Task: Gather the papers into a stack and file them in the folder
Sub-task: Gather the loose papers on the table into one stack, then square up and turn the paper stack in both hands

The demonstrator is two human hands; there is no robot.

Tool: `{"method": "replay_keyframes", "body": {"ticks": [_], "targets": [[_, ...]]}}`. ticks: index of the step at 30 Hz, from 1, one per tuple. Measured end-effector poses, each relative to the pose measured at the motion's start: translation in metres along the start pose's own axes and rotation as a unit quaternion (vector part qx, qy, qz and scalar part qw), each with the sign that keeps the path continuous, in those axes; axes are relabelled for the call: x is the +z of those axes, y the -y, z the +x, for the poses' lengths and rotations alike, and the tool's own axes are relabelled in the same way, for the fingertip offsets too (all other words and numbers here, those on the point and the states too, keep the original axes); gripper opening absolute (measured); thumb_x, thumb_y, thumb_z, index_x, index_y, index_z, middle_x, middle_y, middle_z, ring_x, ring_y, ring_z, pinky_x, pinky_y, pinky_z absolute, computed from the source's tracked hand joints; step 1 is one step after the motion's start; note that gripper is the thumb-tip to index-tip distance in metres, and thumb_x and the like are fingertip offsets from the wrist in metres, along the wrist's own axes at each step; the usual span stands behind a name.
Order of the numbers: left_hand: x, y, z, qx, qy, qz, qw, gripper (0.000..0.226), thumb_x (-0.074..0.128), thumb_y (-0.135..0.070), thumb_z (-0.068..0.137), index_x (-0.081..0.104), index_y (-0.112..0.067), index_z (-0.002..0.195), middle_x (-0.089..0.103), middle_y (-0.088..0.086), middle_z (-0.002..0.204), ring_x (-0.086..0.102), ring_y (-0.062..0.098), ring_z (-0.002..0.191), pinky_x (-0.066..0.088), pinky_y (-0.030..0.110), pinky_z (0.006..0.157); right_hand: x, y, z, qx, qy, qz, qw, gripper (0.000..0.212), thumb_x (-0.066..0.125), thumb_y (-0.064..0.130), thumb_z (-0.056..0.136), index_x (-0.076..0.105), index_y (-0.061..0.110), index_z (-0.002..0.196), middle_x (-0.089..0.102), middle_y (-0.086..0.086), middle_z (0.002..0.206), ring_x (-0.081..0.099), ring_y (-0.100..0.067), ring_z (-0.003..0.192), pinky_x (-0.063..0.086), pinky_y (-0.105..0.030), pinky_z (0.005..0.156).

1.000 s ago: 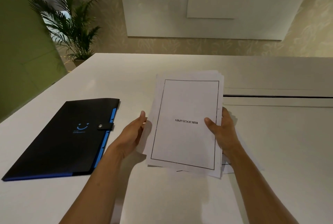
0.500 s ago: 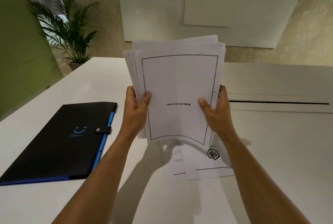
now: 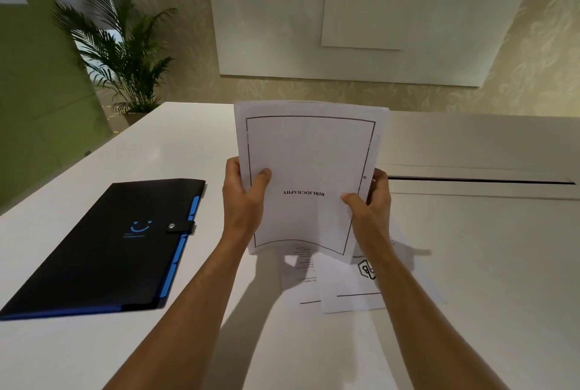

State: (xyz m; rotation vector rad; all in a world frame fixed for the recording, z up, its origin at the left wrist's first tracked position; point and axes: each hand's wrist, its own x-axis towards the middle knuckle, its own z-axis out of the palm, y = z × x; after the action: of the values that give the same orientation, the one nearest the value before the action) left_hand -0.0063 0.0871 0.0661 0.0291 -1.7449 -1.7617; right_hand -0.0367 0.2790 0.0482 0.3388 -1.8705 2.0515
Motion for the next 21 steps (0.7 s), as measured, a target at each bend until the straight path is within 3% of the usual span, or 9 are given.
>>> {"method": "replay_keyframes", "body": {"ticks": [4,9,13,16,19,21], "targets": [[-0.002,0.002,0.000,-0.026,0.024,-0.006,0.999,0.030,0.063,-0.014,0.089,0.050,-0.037,0.103,0.062,-0.011,0.104,0.064,0.015,0.096,0.058,0.029,0.076,0.002,-0.003,-0.002,0.022,0.020,-0.007,1.000,0.042,0.058,0.010,0.067,0.052,0.026,0.105,0.065,-0.002,0.094,0.064,-0.013,0.080,0.056,-0.025,0.066],[0.003,0.007,-0.003,-0.018,0.012,0.037,0.999,0.027,0.061,-0.030,0.090,0.048,-0.029,0.114,0.062,-0.009,0.105,0.065,0.017,0.097,0.059,0.025,0.073,0.008,-0.002,-0.003,0.019,0.014,-0.023,0.999,0.034,0.054,0.012,0.071,0.055,0.025,0.102,0.065,0.004,0.090,0.063,-0.001,0.073,0.055,-0.020,0.062],[-0.002,0.002,-0.002,-0.023,0.005,0.043,0.999,0.026,0.059,-0.027,0.092,0.049,-0.028,0.117,0.062,-0.010,0.104,0.065,0.013,0.094,0.059,0.024,0.072,-0.005,0.000,-0.001,0.019,0.041,-0.062,0.997,0.041,0.061,0.021,0.078,0.054,0.016,0.117,0.066,0.001,0.105,0.066,-0.009,0.092,0.056,-0.020,0.071],[-0.011,0.001,0.005,-0.067,-0.007,0.018,0.998,0.027,0.061,-0.020,0.092,0.053,-0.024,0.118,0.065,-0.011,0.101,0.065,0.008,0.092,0.056,0.018,0.068,-0.026,-0.005,0.004,0.014,-0.010,-0.140,0.990,0.034,0.063,0.036,0.088,0.057,0.017,0.115,0.065,0.002,0.099,0.062,-0.006,0.088,0.053,-0.020,0.076],[-0.023,0.008,0.011,-0.171,0.016,0.021,0.985,0.033,0.062,-0.016,0.091,0.056,-0.017,0.123,0.068,-0.002,0.102,0.065,0.017,0.092,0.053,0.027,0.068,-0.057,-0.022,0.012,0.070,-0.086,-0.322,0.940,0.039,0.060,0.042,0.091,0.055,0.015,0.118,0.065,-0.007,0.108,0.060,-0.023,0.102,0.048,-0.038,0.088],[-0.029,0.016,0.012,-0.258,0.038,0.072,0.963,0.040,0.064,-0.018,0.090,0.054,-0.013,0.129,0.066,0.004,0.113,0.062,0.019,0.092,0.050,0.031,0.075,-0.075,-0.028,0.010,0.148,-0.072,-0.438,0.884,0.051,0.061,0.042,0.087,0.051,0.012,0.127,0.061,-0.014,0.124,0.054,-0.033,0.116,0.043,-0.043,0.093]]}}
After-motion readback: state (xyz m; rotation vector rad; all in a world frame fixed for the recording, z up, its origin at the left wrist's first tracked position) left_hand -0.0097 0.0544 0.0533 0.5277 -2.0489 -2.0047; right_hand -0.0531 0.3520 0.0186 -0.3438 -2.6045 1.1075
